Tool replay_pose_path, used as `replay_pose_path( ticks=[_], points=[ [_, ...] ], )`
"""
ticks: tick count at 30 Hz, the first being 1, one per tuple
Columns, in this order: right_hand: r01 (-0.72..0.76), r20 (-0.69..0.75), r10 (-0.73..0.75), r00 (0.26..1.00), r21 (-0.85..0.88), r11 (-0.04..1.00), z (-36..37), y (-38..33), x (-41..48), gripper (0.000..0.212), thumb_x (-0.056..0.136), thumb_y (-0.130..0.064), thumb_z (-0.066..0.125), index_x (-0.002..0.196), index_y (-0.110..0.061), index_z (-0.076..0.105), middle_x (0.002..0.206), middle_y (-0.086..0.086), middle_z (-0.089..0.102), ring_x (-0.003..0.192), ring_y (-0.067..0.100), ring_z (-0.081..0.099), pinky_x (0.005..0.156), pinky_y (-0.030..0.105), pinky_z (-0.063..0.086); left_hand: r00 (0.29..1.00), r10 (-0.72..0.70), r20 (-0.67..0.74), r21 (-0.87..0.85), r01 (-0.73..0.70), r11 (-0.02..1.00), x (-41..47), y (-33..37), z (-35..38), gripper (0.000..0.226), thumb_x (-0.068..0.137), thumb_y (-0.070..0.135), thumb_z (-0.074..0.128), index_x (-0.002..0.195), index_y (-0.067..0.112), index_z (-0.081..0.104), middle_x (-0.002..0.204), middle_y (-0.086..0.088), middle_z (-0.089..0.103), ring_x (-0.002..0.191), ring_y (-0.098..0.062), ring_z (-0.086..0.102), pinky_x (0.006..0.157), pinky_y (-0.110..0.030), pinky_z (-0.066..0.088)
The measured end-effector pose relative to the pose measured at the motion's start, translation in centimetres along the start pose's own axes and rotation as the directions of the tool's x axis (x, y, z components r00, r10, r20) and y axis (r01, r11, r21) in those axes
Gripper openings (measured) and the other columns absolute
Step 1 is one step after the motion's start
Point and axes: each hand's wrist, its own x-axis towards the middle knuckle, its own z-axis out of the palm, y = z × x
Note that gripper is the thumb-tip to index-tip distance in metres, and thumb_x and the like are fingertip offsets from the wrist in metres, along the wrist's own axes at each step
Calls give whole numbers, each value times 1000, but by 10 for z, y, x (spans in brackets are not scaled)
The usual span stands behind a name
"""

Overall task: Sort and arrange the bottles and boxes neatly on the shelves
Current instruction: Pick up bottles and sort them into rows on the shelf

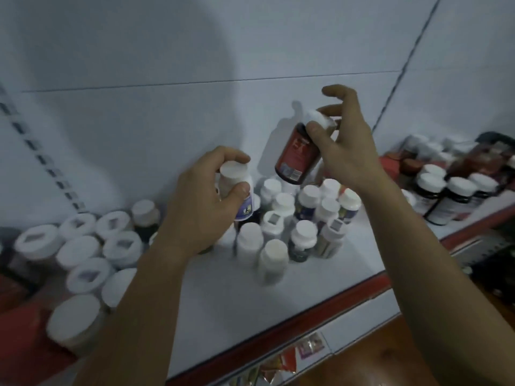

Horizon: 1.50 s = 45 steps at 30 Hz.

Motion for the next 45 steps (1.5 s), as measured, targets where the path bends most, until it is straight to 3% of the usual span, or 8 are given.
replay_pose_path(
  ticks=[8, 15, 23, 30, 33, 36, 40, 45],
  points=[
    [-30, 33, 33, 999, -94, 995, -83, 94, 17, 52, 97, -18, 63, 143, -21, 39, 117, 5, 58, 98, 14, 59, 74, 6, 43, 991, -9, 133, 3, 9, 1000, 45, 34, 118, 32, 83, 25, 67, 113, 35, 62, 109, 21, 65, 100, -6, 62, 80, -36, 56],
    [-131, -58, 124, 991, -143, 981, -127, 159, 16, 51, 95, -23, 65, 140, -24, 41, 105, -8, 55, 88, -6, 58, 67, 4, 40, 965, 66, 255, -8, -67, 998, 71, 57, 179, 32, 82, 25, 69, 112, 34, 61, 108, 20, 66, 102, -7, 63, 80, -36, 57],
    [-104, 203, 192, 960, -379, 920, -105, 212, 8, 52, 87, -18, 74, 135, -21, 55, 124, 8, 60, 114, 25, 55, 86, 29, 40, 769, 55, 637, 184, -220, 958, 48, 58, 270, 41, 82, 12, 72, 117, 31, 62, 115, 8, 63, 101, -13, 59, 84, -39, 53],
    [-46, 96, 86, 992, -359, 932, -117, 214, 16, 25, 91, -24, 68, 116, -25, 66, 106, -7, 53, 93, 10, 55, 80, 21, 37, 845, 69, 530, 205, -206, 957, 57, 50, 282, 44, 79, -2, 71, 113, 25, 66, 125, 6, 56, 102, -17, 58, 87, -40, 52],
    [29, 194, 37, 980, -330, 944, -115, 198, 17, 19, 93, -22, 66, 112, -23, 67, 101, -8, 65, 83, 9, 60, 71, 9, 39, 899, 54, 434, 262, -184, 947, 67, 40, 248, 34, 83, 7, 73, 109, 28, 68, 116, 9, 62, 103, -15, 60, 89, -37, 51],
    [98, 388, 25, 921, -294, 951, -104, 178, 15, 11, 92, -26, 69, 102, -23, 67, 90, -5, 69, 74, 11, 63, 67, 27, 52, 939, -35, 341, 394, -109, 913, 80, 21, 207, 30, 88, 10, 71, 111, 28, 69, 110, 6, 67, 98, -16, 64, 87, -35, 51],
    [105, 633, 253, 731, -470, 876, -76, 166, 6, 27, 84, -38, 75, 105, -26, 64, 92, -3, 65, 83, 18, 60, 66, 33, 51, 872, -237, 429, 522, -25, 852, 83, 0, 180, 39, 91, 13, 69, 126, 29, 64, 124, 2, 64, 108, -21, 60, 95, -38, 49],
    [72, 539, 264, 800, -523, 850, -69, 172, 3, 26, 88, -21, 69, 112, -20, 60, 100, 3, 66, 90, 25, 62, 75, 42, 56, 823, -283, 492, 497, 1, 868, 73, -6, 178, 42, 92, 19, 69, 129, 34, 56, 116, 2, 65, 102, -21, 62, 91, -44, 51]
  ],
)
